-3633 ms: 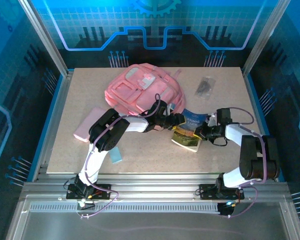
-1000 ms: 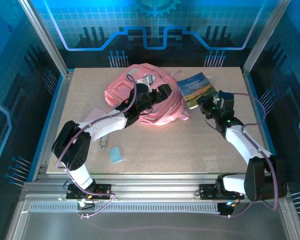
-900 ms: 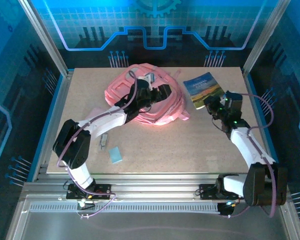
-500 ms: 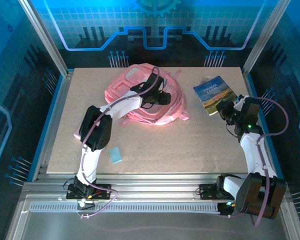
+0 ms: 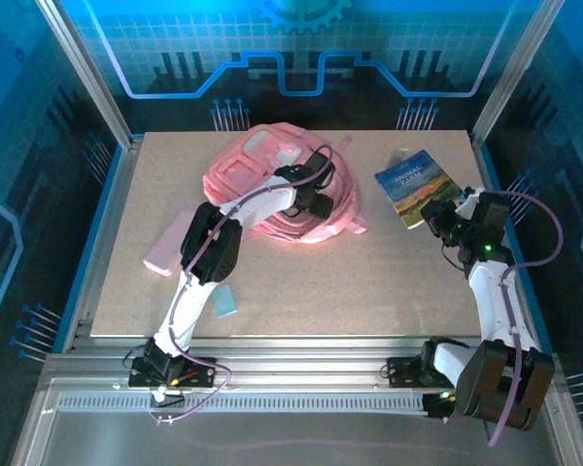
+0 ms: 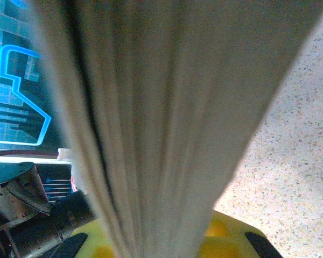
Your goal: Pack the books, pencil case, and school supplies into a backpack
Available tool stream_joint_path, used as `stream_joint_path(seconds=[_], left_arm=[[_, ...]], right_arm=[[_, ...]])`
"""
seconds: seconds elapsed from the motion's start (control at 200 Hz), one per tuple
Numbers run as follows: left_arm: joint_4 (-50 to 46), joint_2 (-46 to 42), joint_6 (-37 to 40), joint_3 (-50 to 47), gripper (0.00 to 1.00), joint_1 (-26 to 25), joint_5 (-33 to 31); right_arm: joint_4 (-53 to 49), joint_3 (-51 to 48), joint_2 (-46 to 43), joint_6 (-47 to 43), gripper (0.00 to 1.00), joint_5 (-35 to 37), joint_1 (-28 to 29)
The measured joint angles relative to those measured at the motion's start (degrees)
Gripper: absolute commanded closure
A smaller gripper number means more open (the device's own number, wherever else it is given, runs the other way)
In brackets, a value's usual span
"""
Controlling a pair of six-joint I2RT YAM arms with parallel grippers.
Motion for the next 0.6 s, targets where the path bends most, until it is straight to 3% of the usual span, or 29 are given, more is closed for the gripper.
stream_joint_path(seconds=[0.12,0.29,0.52,0.6], left_arm=[[0.46,-1.31,-0.31,-2.16,0.15,-1.05,-1.07],[-0.76,-3.67,-0.37,-5.16,0.2,-1.66,-1.27],[-2.49,-0.5,0.52,-2.67,0.68,-1.86,-4.07],[-2.4,-0.57,0.59,-2.73,1.0,-2.38,-4.11]], right_arm=[[0.44,-0.17,0.07,0.39,1.0,-0.61,0.0],[0.92,-0.74,0.07,0.87,1.0,-0.87,0.0],[1.27,-2.38,-0.2,1.33,1.0,-1.07,0.0],[1.29,-2.99,-0.9,1.53,1.0,-1.05,0.02]])
